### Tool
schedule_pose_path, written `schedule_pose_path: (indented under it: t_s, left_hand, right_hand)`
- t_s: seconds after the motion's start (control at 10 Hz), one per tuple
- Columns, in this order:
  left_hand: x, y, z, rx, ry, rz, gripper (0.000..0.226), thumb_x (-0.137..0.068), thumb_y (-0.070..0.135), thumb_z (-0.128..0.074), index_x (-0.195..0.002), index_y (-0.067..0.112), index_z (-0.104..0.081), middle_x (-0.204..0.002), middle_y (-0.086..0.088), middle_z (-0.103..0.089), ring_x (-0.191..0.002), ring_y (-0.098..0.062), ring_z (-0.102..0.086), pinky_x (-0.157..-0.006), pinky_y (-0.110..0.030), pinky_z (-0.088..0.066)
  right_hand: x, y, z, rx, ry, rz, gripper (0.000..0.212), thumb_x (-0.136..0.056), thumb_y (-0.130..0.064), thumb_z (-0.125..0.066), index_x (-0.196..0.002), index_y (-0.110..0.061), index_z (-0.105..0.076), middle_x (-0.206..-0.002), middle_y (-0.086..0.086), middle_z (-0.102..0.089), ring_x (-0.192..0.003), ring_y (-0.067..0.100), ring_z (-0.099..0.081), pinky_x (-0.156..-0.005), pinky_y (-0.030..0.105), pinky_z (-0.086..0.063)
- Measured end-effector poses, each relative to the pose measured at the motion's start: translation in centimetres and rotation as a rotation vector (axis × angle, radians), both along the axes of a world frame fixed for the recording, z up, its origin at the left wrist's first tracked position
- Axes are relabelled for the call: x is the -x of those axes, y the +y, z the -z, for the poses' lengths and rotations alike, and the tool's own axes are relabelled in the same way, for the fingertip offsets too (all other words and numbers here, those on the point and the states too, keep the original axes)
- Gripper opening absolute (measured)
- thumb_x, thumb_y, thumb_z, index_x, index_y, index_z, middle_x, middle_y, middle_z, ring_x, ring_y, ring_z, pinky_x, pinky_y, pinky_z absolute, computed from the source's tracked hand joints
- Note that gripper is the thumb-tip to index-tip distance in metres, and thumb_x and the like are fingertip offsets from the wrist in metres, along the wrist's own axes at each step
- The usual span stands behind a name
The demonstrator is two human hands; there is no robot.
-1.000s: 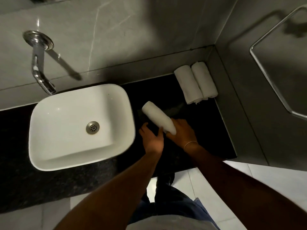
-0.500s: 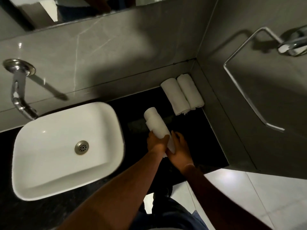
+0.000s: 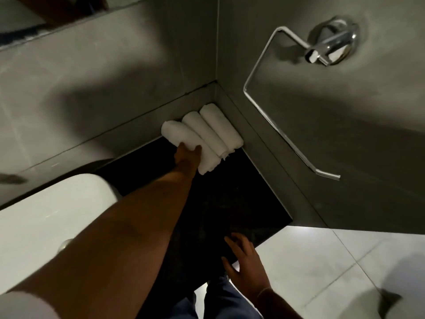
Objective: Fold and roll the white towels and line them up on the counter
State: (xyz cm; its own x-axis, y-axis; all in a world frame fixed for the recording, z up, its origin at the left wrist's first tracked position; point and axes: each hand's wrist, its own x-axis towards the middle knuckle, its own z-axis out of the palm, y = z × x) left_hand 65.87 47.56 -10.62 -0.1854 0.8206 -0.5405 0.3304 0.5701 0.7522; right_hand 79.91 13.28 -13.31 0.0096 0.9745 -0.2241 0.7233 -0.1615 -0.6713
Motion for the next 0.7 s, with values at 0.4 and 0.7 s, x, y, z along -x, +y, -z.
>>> schedule_pose_path:
  t_s: [0.4, 0.7]
  left_hand:
    - [3.0, -2.2, -0.1, -0.02, -0.16, 0.029, 0.077, -0.093, 0.033, -0.074, -0.155, 0.011, -0.034, -0.156, -0.012, -0.044, -0.138, -0.034, -0.048, -0.087, -0.025, -0.05]
    - [5.4, -8.8, -0.9, -0.088, -0.059, 0.199, 0.061, -0.1, 0.046, -0.058, -0.153, 0.021, -0.041, -0.147, -0.004, -0.055, -0.132, -0.024, -0.053, -0.105, -0.031, -0.042]
  right_hand:
    - [0.4, 4.7, -1.1, -0.003, -0.011, -0.002, 0.047, -0.095, -0.05, -0.053, -0.14, -0.035, -0.053, -0.149, -0.011, -0.04, -0.134, 0.013, -0.043, -0.111, 0.036, -0.041]
    - [1.9, 7.7, -2.4, -0.085, 0.066, 0.044, 0.047, -0.093, -0.048, -0.054, -0.137, -0.031, -0.058, -0.147, -0.007, -0.041, -0.134, 0.013, -0.044, -0.112, 0.033, -0.041]
